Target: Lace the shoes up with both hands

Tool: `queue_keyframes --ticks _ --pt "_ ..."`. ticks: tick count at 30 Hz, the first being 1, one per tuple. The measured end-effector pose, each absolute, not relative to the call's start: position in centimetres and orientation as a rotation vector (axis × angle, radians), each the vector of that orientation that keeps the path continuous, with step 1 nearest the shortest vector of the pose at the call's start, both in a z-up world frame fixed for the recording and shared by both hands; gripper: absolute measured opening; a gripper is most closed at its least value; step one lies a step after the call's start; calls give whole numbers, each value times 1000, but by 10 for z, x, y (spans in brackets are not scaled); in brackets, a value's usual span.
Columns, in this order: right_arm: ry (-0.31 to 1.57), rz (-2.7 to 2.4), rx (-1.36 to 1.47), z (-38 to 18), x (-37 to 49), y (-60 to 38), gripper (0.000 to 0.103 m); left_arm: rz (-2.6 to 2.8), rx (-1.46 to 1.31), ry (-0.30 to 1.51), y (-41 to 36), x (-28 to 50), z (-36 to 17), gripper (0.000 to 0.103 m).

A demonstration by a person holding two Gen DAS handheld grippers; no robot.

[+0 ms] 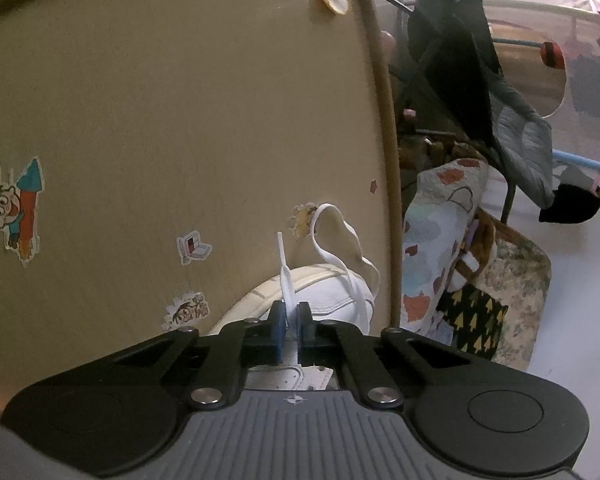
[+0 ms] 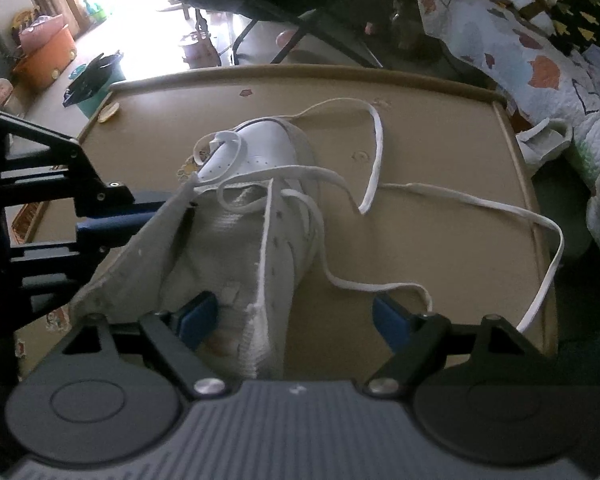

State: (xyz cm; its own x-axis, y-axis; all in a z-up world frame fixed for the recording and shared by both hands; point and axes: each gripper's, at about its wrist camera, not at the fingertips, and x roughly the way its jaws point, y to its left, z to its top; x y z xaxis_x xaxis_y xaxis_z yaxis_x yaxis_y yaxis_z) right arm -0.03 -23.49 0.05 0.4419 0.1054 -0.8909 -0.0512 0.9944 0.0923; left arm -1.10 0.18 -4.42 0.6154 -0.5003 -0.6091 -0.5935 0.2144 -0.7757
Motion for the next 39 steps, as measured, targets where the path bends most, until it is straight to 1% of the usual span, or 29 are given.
queue_keyframes --ticks 7,9,13,24,32,39 --pt "1106 99 53 -1 -1 -236 87 79 -1365 993 5 -11 -40 5" --pt "1106 99 49 -2 -1 -235 87 86 -1340 998 7 -11 -38 2" --pt "1104 98 42 -1 -2 -233 87 77 -1338 997 12 -13 -39 2" --pt "1099 96 53 -1 -5 -230 88 37 -1158 1010 11 -3 -30 2" --pt "1100 97 53 0 -4 -231 88 51 -1025 1055 19 4 -28 2" --pt "1102 97 50 1 -4 -230 88 71 -844 1073 28 10 -18 2"
